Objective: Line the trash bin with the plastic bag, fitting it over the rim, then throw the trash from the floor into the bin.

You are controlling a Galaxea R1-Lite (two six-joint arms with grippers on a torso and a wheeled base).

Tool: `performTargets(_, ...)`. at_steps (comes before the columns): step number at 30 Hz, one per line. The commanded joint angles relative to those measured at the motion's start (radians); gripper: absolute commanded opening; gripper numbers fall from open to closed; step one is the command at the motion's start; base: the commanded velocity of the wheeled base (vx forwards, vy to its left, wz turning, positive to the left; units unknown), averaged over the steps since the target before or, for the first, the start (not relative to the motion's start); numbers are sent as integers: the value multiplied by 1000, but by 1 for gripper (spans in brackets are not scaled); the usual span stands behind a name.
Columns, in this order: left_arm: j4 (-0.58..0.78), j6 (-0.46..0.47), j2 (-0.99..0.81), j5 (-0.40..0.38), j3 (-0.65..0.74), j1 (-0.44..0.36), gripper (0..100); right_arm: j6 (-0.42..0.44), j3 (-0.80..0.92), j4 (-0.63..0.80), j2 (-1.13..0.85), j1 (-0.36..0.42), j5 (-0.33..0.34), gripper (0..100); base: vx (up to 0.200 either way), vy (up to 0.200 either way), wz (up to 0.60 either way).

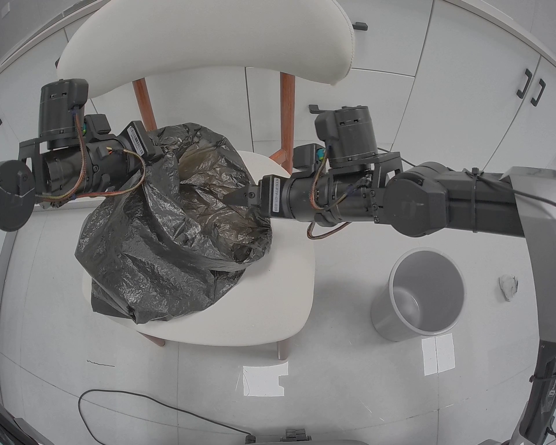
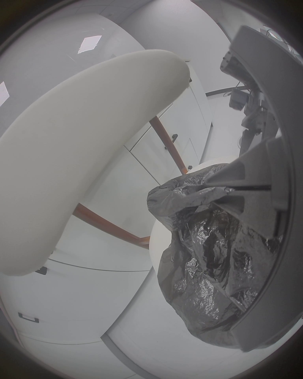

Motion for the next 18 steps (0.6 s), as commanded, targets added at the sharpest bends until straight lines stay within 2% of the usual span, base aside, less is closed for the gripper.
performTargets(1,0,-1,-28,0,12,0,0,1,-44,7,62,9,0,100,0,0,0)
performTargets(13,-2,-1,-35,-2,21,0,0,2,-111,21,122,24,2,100,0,0,0)
performTargets(18,-2,-1,-37,-2,21,0,0,63,-126,16,148,36,3,100,0,0,0)
